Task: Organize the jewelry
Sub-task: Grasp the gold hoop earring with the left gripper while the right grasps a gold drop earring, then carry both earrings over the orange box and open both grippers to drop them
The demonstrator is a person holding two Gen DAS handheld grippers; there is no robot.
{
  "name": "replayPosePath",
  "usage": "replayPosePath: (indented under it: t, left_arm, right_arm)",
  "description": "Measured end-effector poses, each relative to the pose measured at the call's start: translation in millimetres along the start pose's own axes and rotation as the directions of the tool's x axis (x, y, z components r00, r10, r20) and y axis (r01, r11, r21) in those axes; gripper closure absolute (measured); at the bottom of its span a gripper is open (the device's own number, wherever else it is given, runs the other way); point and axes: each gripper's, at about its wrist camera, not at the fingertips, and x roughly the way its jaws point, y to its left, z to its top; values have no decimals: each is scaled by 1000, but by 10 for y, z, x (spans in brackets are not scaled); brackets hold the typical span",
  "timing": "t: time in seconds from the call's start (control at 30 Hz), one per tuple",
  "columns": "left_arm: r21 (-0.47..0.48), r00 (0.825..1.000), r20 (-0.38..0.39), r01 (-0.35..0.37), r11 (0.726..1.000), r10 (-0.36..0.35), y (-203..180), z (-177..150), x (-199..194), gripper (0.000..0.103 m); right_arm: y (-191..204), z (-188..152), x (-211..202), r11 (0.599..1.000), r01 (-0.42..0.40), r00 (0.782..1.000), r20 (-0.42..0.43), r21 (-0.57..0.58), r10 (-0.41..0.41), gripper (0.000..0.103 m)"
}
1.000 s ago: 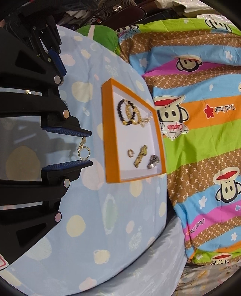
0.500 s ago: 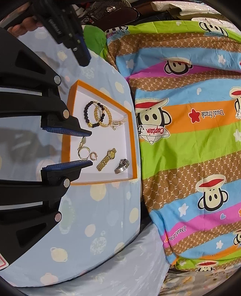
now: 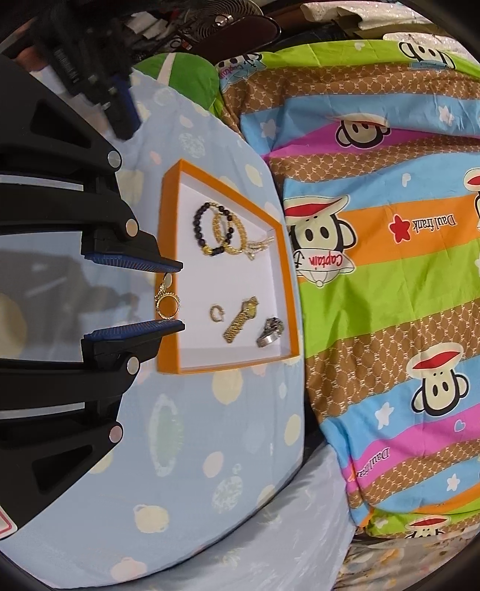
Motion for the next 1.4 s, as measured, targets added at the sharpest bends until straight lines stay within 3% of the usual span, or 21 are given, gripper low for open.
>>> replayPosePath:
  t: [0.07, 0.17, 0.37, 0.5, 0.8, 1.0, 1.4]
  left_arm:
    - [-2, 1000, -17, 0, 1000, 0, -41, -91, 54, 65]
    - [2, 1000, -29, 1, 1000, -1, -82, -153, 101, 65]
    - [30, 999, -42, -29, 999, 30, -144, -258, 181, 71]
    - [32, 999, -30, -42, 999, 43, -144, -296, 170, 83]
    - [2, 1000, -12, -18, 1000, 18, -89, -300, 69, 83]
    - [-10, 999, 38, -33, 999, 34, 7, -114, -76, 83]
    - [11, 984, 171, -51, 999, 49, 4, 672, -36, 83]
  right_arm:
    - [-16, -67, -15, 1000, 0, 1000, -10, 9, 1, 79]
    - [-40, -146, -34, 1000, -1, 1000, -22, 21, 1, 79]
    - [-57, -279, -35, 999, -6, 999, -45, 33, 7, 79]
    - [-44, -324, -38, 999, -12, 999, -52, 38, 14, 79]
    - [-34, -331, -89, 999, -17, 999, -45, 40, 19, 79]
    - [-30, -227, -138, 1000, -14, 1000, -21, 23, 15, 79]
    - [-25, 337, 88, 1000, -22, 999, 38, -15, 22, 79]
